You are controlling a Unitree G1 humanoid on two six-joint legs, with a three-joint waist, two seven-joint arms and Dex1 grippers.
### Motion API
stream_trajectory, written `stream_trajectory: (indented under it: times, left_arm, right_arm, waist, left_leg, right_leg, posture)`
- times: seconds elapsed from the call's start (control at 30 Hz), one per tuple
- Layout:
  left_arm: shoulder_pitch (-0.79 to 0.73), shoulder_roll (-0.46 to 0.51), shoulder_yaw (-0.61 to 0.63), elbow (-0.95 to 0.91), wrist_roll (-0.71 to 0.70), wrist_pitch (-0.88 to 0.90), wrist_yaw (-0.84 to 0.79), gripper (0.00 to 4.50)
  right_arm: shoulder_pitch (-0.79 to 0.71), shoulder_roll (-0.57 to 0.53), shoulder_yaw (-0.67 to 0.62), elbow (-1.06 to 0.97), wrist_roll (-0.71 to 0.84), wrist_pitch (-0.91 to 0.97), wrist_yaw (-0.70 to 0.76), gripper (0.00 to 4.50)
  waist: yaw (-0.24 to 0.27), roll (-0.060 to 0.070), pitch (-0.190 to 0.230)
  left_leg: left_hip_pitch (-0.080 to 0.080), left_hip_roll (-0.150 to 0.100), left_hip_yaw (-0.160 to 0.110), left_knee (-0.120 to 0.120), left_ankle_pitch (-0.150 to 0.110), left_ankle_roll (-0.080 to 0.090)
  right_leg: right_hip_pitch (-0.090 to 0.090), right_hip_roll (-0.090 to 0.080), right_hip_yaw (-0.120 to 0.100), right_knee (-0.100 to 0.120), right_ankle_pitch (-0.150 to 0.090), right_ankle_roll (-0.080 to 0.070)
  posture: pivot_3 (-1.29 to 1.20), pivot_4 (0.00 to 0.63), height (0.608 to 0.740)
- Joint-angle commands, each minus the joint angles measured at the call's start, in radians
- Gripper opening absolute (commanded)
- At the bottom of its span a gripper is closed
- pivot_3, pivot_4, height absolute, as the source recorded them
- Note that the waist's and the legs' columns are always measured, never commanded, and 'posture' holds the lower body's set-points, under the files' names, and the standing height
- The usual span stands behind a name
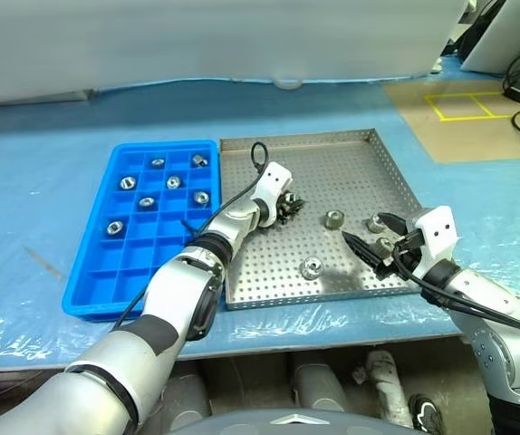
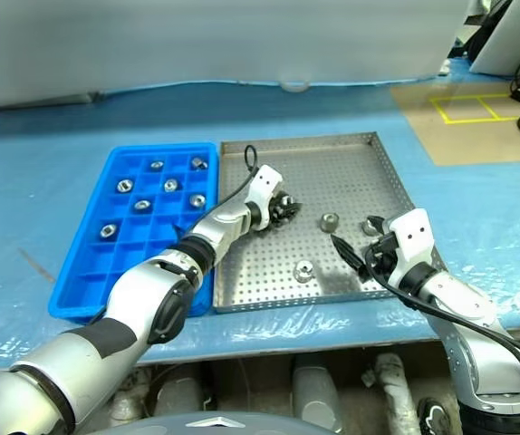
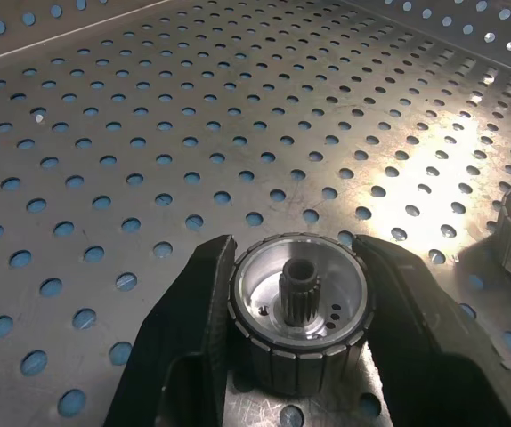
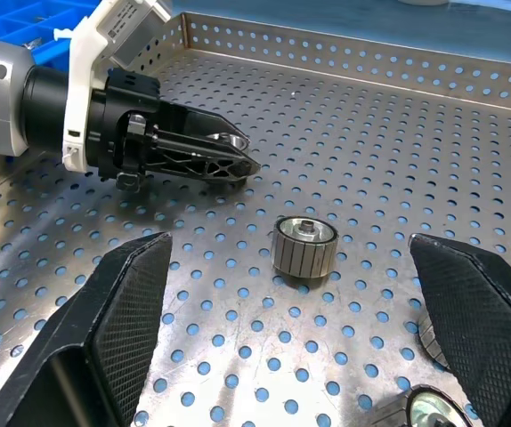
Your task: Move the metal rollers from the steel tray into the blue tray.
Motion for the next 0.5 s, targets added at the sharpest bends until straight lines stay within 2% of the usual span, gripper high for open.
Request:
stream_trajectory:
  times: [0.03,0.13,0.23,0.37,0.5]
  left_arm:
    - [-0.014,-0.004,0.038,-0.035,-0.038,-0.037,-0.072,1.85]
    - [-0.026,0.000,0.081,-0.078,-0.085,-0.087,-0.131,1.85]
    - [-0.020,0.008,0.120,-0.154,-0.126,-0.124,-0.101,1.85]
    - [0.093,0.010,0.133,-0.416,-0.189,-0.110,-0.100,1.85]
    - [0.297,0.035,0.088,-0.758,-0.186,-0.010,-0.043,1.85]
  right_arm:
    - [-0.050,-0.009,0.013,-0.008,0.028,-0.015,0.019,4.50]
    - [-0.142,-0.007,0.053,0.057,0.052,-0.020,0.068,4.50]
    - [-0.289,-0.012,0.127,0.187,0.044,-0.040,0.151,4.50]
    - [-0.508,0.009,0.227,0.409,0.021,-0.099,0.283,4.50]
    - [-0.672,0.069,0.320,0.623,-0.014,-0.186,0.401,4.50]
  waist:
    - [0.000,0.000,0.000]
    - [0.005,-0.001,0.000]
    - [0.018,-0.001,0.001]
    - [0.066,-0.001,0.001]
    - [0.123,-0.001,0.001]
  left_leg:
    - [0.000,0.000,0.000,0.000,0.000,0.000]
    - [-0.001,0.000,0.000,0.000,0.000,0.000]
    - [-0.001,0.000,0.000,0.000,0.000,0.000]
    - [0.000,0.000,0.000,-0.001,0.001,-0.001]
    - [0.001,0.002,0.000,-0.003,0.003,0.002]
  right_leg:
    - [0.000,0.000,0.000,0.000,0.000,0.000]
    - [-0.001,0.000,0.000,0.000,0.000,0.000]
    - [-0.001,-0.001,-0.001,0.001,0.001,-0.001]
    - [-0.002,-0.001,-0.001,0.003,0.002,-0.003]
    - [-0.001,0.000,-0.002,0.003,0.002,-0.003]
  posture:
    - [-0.55,0.150,0.740]
    - [-0.45,0.150,0.740]
    - [-0.27,0.150,0.740]
    - [-0.04,0.150,0.740]
    - [0.10,0.150,0.740]
